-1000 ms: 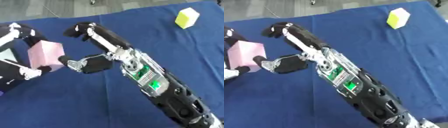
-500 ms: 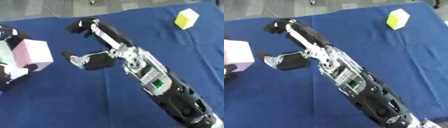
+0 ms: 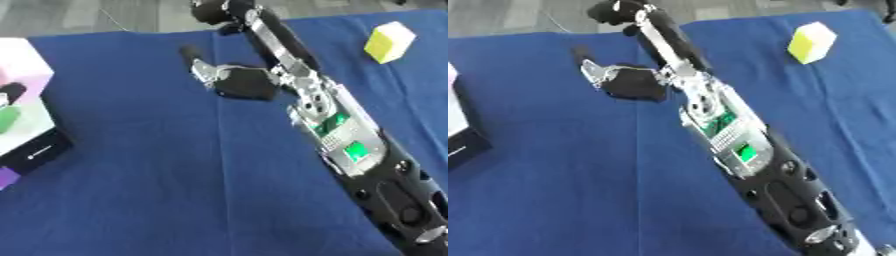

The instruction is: Pick up the objects with one hand, pass them to the other hand, and then place them into the box on the other side of the table.

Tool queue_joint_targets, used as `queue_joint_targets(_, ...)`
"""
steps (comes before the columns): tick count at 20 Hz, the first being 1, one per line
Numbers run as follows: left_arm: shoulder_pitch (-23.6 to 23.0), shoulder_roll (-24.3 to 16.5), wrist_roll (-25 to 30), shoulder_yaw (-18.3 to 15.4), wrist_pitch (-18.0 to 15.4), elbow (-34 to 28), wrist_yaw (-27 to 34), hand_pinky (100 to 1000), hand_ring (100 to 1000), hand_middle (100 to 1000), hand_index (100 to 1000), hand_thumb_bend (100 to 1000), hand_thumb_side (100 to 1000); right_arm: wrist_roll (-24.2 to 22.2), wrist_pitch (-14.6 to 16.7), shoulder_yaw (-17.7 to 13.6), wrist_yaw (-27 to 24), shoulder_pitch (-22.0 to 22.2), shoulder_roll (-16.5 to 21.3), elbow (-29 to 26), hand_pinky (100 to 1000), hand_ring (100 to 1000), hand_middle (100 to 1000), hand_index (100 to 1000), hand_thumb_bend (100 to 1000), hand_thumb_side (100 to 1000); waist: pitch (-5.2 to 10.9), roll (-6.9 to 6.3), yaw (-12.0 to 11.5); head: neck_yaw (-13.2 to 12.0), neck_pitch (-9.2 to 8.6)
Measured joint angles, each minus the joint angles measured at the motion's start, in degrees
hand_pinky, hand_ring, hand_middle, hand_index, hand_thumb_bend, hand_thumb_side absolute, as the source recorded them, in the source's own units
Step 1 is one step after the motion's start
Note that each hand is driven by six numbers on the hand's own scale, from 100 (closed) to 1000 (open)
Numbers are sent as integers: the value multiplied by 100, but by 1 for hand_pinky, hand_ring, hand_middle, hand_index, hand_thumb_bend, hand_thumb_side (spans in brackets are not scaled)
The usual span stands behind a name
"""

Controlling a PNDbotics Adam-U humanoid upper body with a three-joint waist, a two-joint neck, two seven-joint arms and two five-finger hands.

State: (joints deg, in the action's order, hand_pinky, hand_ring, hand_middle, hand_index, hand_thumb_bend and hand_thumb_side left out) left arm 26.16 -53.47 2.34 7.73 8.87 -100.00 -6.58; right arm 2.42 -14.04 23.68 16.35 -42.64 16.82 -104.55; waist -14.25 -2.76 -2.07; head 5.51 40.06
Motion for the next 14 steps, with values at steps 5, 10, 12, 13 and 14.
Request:
queue_joint_targets(5,6,0,-233,-200,106,189,159,602,507,443,548,217,101,276,-67,-201,-102,122,138,13,799,827,723,777,254,387,0,0,-3,-157,0)
queue_joint_targets(10,70,0,-297,-262,275,606,151,604,514,450,552,221,100,547,-132,-410,-187,202,231,91,797,823,720,776,250,387,0,0,10,-267,-15)
queue_joint_targets(12,120,0,-262,-262,348,834,88,603,515,452,552,222,100,648,-157,-492,-201,211,272,141,796,821,718,775,252,383,0,0,25,-300,-24)
queue_joint_targets(13,142,0,-239,-263,380,950,41,603,515,452,552,223,100,698,-169,-530,-201,211,294,164,796,821,718,775,252,382,0,0,28,-324,-25)
queue_joint_targets(14,164,0,-219,-266,419,1073,-5,602,515,451,551,224,100,748,-176,-573,-201,211,317,189,796,821,718,775,252,381,0,0,31,-357,-27)
